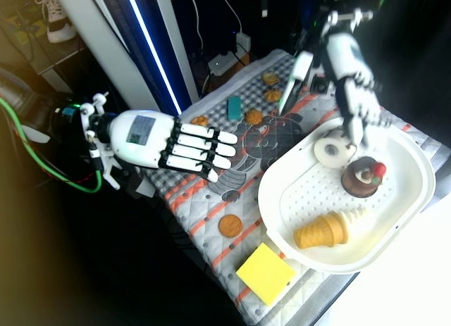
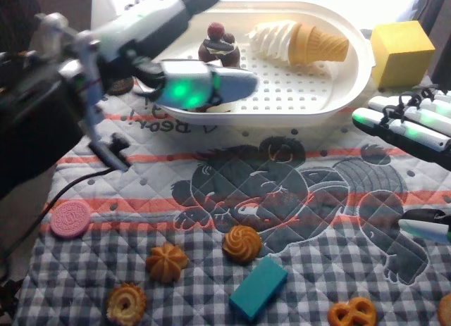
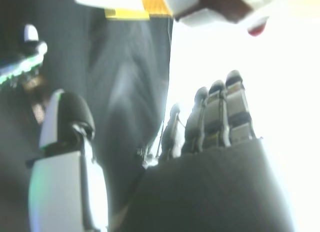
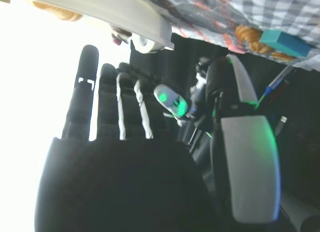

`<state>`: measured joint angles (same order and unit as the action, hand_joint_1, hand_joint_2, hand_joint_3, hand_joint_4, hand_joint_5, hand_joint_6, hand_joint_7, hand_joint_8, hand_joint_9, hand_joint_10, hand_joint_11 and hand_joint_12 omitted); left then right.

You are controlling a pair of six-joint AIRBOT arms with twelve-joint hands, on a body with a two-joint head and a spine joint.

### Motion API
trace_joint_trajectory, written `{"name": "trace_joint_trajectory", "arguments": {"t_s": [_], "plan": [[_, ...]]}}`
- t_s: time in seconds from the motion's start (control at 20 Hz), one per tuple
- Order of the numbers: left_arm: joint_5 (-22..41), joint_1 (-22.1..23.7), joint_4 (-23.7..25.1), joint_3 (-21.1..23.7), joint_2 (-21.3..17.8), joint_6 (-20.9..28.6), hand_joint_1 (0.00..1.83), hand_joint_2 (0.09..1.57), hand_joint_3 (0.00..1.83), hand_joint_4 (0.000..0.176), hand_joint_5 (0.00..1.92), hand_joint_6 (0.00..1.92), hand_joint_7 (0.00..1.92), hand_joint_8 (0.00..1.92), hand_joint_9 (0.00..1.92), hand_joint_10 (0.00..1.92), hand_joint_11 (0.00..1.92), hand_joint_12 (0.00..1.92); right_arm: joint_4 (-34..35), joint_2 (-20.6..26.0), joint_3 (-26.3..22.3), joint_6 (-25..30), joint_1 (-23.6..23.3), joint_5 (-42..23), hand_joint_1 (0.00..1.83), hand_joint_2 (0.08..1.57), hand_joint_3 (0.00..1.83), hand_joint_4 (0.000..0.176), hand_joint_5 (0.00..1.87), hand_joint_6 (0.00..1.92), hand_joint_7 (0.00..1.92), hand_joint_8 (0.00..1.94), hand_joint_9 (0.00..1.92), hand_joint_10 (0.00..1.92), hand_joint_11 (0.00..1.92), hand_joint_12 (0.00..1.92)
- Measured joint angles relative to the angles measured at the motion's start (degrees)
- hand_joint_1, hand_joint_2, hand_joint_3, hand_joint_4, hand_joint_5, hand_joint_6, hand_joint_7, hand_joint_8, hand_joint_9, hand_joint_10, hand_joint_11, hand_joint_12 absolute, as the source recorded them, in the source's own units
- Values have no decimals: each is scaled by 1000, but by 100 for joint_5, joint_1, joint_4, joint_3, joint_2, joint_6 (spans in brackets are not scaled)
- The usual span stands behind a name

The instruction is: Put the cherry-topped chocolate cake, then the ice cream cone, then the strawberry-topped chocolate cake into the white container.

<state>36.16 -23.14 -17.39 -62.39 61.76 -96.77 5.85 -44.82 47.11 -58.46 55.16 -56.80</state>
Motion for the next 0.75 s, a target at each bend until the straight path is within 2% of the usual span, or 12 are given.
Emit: {"name": "trace_joint_trajectory", "arguments": {"t_s": [0.1, 0.2, 0.25, 0.3, 0.35, 0.4, 0.5, 0.55, 0.6, 0.65, 0.7, 0.75], "plan": [[509, -278, 79, 343, -295, 28, 679, 1081, 16, 175, 0, 0, 0, 0, 0, 0, 0, 0, -4, 46, -44, 0, 46, -92, 693, 1193, 2, 0, 0, 0, 0, 0, 0, 256, 0, 923], [986, -544, 114, 560, -498, 155, 596, 1100, 18, 176, 0, 0, 0, 0, 0, 0, 15, 16, 24, 103, -81, 0, 96, -212, 706, 1185, 0, 26, 0, 0, 0, 0, 0, 304, 0, 844], [1178, -691, 105, 643, -599, 304, 596, 1100, 18, 176, 0, 0, 0, 0, 0, 0, 15, 16, 37, 127, -109, 0, 118, -302, 706, 1185, 0, 26, 0, 0, 0, 0, 0, 304, 0, 844], [1488, -933, 223, 699, -737, 662, 611, 1162, 0, 173, 0, 0, 0, 0, 0, 0, 6, 180, 61, 186, -142, 0, 173, -428, 703, 1180, 0, 45, 0, 0, 0, 0, 6, 240, 0, 729], [1631, -1034, 225, 713, -780, 848, 611, 1162, 0, 173, 0, 0, 0, 0, 0, 0, 6, 180, 85, 203, -142, 0, 210, -503, 703, 1180, 0, 45, 0, 0, 0, 0, 6, 240, 0, 729], [1884, -1244, 219, 752, -881, 1180, 709, 1191, 0, 165, 0, 0, 0, 0, 0, 0, 0, 51, 170, 229, -166, 0, 232, -597, 668, 1174, 0, 15, 0, 0, 22, 5, 0, 341, 0, 917], [2350, -1606, 136, 944, -1121, 1390, 653, 1206, 3, 169, 0, 0, 0, 0, 27, 9, 0, 550, 264, 302, -203, 0, 260, -802, 674, 1203, 8, 11, 0, 0, 0, 0, 0, 317, 0, 1034], [2586, -1753, 81, 1049, -1211, 1401, 583, 1246, 10, 153, 0, 0, 0, 0, 60, 18, 0, 632, 282, 350, -225, 0, 278, -909, 681, 1204, 6, 0, 0, 0, 0, 0, 0, 361, 0, 1188], [2844, -1902, 103, 1137, -1274, 1414, 545, 1267, 14, 154, 0, 0, 0, 0, 67, 18, 0, 640, 315, 402, -258, 0, 304, -1023, 664, 1201, 3, 0, 0, 0, 0, 0, 0, 403, 0, 1310], [3121, -2031, 87, 1209, -1316, 1416, 537, 1266, 2, 174, 0, 0, 0, 0, 31, 6, 0, 450, 352, 481, -299, -7, 367, -1176, 642, 1206, 5, 25, 0, 0, 0, 0, 0, 479, 0, 1280], [3254, -2096, 55, 1266, -1366, 1414, 507, 1242, 0, 152, 0, 0, 0, 0, 40, 7, 0, 614, 426, 538, -350, -55, 407, -1287, 640, 1206, 4, 51, 0, 0, 0, 0, 0, 473, 0, 1271], [3473, -2225, 17, 1349, -1443, 1423, 507, 1242, 0, 152, 0, 0, 0, 0, 40, 7, 0, 614, 494, 605, -372, -90, 444, -1429, 640, 1206, 4, 51, 0, 0, 0, 0, 0, 473, 0, 1271]]}}
